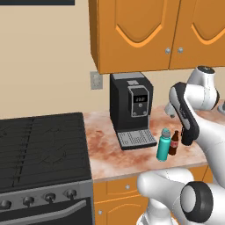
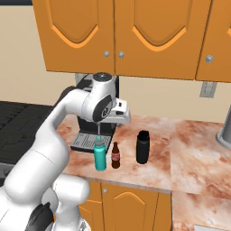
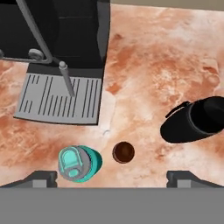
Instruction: Move the drinks to the dining counter.
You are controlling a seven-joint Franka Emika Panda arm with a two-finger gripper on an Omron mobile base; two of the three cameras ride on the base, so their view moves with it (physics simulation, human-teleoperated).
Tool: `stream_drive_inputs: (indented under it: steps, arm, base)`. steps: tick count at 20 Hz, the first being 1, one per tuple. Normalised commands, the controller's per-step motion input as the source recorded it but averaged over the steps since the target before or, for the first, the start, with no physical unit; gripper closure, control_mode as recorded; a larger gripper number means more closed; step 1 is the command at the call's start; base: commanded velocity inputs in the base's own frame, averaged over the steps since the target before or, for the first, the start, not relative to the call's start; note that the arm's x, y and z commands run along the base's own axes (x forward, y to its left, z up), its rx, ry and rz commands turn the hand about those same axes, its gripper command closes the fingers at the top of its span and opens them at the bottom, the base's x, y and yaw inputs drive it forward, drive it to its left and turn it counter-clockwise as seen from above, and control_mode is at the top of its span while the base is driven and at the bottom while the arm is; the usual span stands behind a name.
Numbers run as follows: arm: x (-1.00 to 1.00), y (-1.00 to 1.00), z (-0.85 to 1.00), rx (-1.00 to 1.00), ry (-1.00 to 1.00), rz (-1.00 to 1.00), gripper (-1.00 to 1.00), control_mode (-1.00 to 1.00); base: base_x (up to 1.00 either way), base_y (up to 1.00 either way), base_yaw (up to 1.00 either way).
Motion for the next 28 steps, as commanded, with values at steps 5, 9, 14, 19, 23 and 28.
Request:
stream_drive_inputs:
  steps: [5, 9, 14, 19, 23, 28]
  arm:
    - [0.13, -0.06, -0.25, 0.00, 0.00, 0.00, -1.00, -1.00]
    - [0.18, -0.15, -0.27, 0.00, 0.00, 0.00, -1.00, -1.00]
    - [0.20, -0.10, -0.17, 0.03, 0.00, -0.06, -1.00, -1.00]
    - [0.15, 0.00, -0.02, 0.08, 0.00, -0.14, -1.00, -1.00]
    - [0.06, 0.00, 0.00, 0.14, 0.00, -0.20, -1.00, -1.00]
    - [0.02, -0.06, 0.00, 0.13, 0.00, -0.22, -1.00, -1.00]
  base:
    - [0.00, 0.00, 0.00]
    - [0.00, 0.00, 0.00]
    - [0.00, 0.00, 0.00]
    - [0.00, 0.00, 0.00]
    - [0.00, 0.00, 0.00]
    - [0.00, 0.00, 0.00]
